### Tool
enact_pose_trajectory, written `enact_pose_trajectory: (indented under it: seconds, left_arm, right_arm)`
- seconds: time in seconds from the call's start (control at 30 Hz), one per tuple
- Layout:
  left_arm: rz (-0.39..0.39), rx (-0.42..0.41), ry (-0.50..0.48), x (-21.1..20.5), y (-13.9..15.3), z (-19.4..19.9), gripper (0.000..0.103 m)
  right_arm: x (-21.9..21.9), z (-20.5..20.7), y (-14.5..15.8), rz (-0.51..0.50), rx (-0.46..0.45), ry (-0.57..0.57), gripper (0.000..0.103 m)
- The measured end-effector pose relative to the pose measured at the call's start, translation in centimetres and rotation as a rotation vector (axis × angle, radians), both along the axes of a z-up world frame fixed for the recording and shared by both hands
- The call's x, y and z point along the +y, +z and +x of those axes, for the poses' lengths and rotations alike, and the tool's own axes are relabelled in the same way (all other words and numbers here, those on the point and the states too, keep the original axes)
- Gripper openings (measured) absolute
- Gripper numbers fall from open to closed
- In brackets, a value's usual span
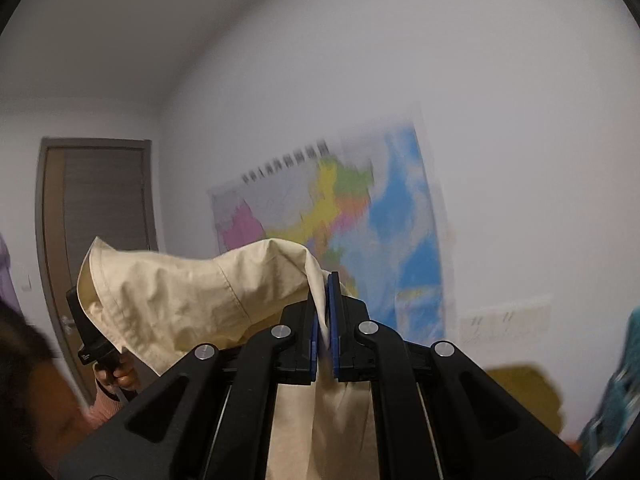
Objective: Fold large clothes
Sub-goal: 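Raise the cream shirt high with both grippers to let it hang open, then lower the cream shirt onto the bed and open both grippers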
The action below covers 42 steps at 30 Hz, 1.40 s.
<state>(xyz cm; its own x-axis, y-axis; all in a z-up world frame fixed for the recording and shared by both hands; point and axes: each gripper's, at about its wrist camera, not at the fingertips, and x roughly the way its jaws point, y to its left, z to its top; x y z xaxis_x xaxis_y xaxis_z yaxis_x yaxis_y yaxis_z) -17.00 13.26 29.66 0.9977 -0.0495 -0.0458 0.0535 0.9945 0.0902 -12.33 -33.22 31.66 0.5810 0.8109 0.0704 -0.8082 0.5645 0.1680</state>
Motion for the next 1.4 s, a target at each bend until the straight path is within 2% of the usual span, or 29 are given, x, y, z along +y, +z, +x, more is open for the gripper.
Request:
enact_pose_trajectory:
  seconds: [0.03, 0.07, 0.1, 0.17, 0.23, 0.27, 0.3, 0.37, 0.43, 0.47, 0.53, 0.57, 0.8, 0.9, 0.97, 1.03, 1.07, 1.1, 1.13, 1.17, 1.23, 1.3, 1.37, 1.4]
  left_arm:
    - [-0.015, 0.039, 0.015, 0.8, -0.8, 0.9, 0.004]
    - [-0.057, 0.123, 0.059, 2.4, -2.4, 5.2, 0.004]
    - [-0.072, 0.168, 0.079, 3.2, -3.6, 6.9, 0.004]
    - [-0.113, 0.278, 0.143, 5.8, -7.2, 13.1, 0.004]
    - [-0.123, 0.358, 0.228, 8.0, -10.9, 18.2, 0.004]
    - [-0.12, 0.409, 0.277, 9.2, -13.6, 21.6, 0.004]
    - [-0.13, 0.44, 0.297, 9.8, -15.4, 22.5, 0.004]
    - [-0.16, 0.537, 0.319, 11.5, -19.7, 26.0, 0.004]
    - [-0.166, 0.627, 0.332, 12.5, -23.1, 28.8, 0.004]
    - [-0.17, 0.66, 0.334, 13.0, -24.7, 30.0, 0.004]
    - [-0.167, 0.689, 0.342, 13.8, -26.1, 31.2, 0.004]
    - [-0.19, 0.707, 0.339, 14.5, -26.4, 31.8, 0.004]
    - [-0.288, 0.778, 0.299, 17.2, -26.2, 33.9, 0.005]
    - [-0.297, 0.846, 0.312, 18.1, -27.6, 36.0, 0.012]
    - [-0.327, 0.899, 0.348, 19.0, -29.0, 37.2, 0.016]
    - [-0.331, 0.921, 0.34, 19.2, -29.6, 37.6, 0.016]
    - [-0.343, 0.917, 0.331, 19.4, -29.7, 37.4, 0.016]
    - [-0.352, 0.912, 0.315, 19.5, -29.7, 37.1, 0.019]
    - [-0.361, 0.907, 0.291, 19.6, -29.4, 36.6, 0.031]
    - [-0.364, 0.892, 0.291, 19.7, -28.9, 36.1, 0.045]
    - [-0.347, 0.818, 0.263, 19.3, -27.3, 34.7, 0.063]
    - [-0.328, 0.787, 0.203, 18.5, -26.4, 34.0, 0.063]
    - [-0.281, 0.803, 0.083, 16.4, -26.0, 33.8, 0.065]
    - [-0.259, 0.81, 0.06, 15.6, -26.2, 34.0, 0.065]
  right_arm:
    - [1.7, 3.6, -1.1, -0.023, 0.067, 0.01, 0.005]
    - [3.4, 7.3, -2.5, -0.046, 0.138, 0.013, 0.005]
    - [5.3, 11.1, -4.3, -0.062, 0.222, 0.026, 0.005]
    - [8.1, 16.8, -7.4, -0.106, 0.308, 0.026, 0.005]
    - [11.3, 23.0, -11.5, -0.133, 0.428, 0.028, 0.005]
    - [12.7, 25.4, -13.4, -0.143, 0.477, 0.029, 0.005]
    - [14.0, 27.6, -15.3, -0.143, 0.532, 0.034, 0.004]
    - [17.6, 31.6, -19.5, -0.227, 0.594, 0.0, 0.004]
    - [19.1, 33.7, -23.1, -0.256, 0.66, 0.001, 0.003]
    - [19.4, 34.7, -23.9, -0.254, 0.675, -0.01, 0.003]
    - [19.7, 36.6, -25.4, -0.234, 0.732, 0.002, 0.003]
    - [20.1, 37.2, -25.6, -0.242, 0.738, -0.007, 0.003]
    - [20.7, 39.9, -25.0, -0.26, 0.771, -0.029, 0.003]
    - [21.8, 42.3, -26.5, -0.3, 0.813, -0.08, 0.003]
    - [22.3, 44.1, -28.7, -0.317, 0.891, -0.096, 0.004]
    - [22.4, 44.5, -29.1, -0.304, 0.895, -0.091, 0.008]
    - [22.3, 44.3, -28.9, -0.309, 0.879, -0.093, 0.014]
    - [22.1, 43.9, -28.4, -0.331, 0.852, -0.122, 0.042]
    - [22.0, 43.5, -27.9, -0.351, 0.83, -0.154, 0.059]
    - [21.6, 42.5, -26.9, -0.359, 0.773, -0.164, 0.067]
    - [21.6, 40.5, -25.2, -0.395, 0.661, -0.13, 0.066]
    - [22.7, 37.8, -23.9, -0.502, 0.549, -0.138, 0.074]
    - [24.2, 36.5, -24.1, -0.6, 0.501, -0.134, 0.072]
    - [25.0, 36.1, -24.7, -0.647, 0.493, -0.134, 0.07]
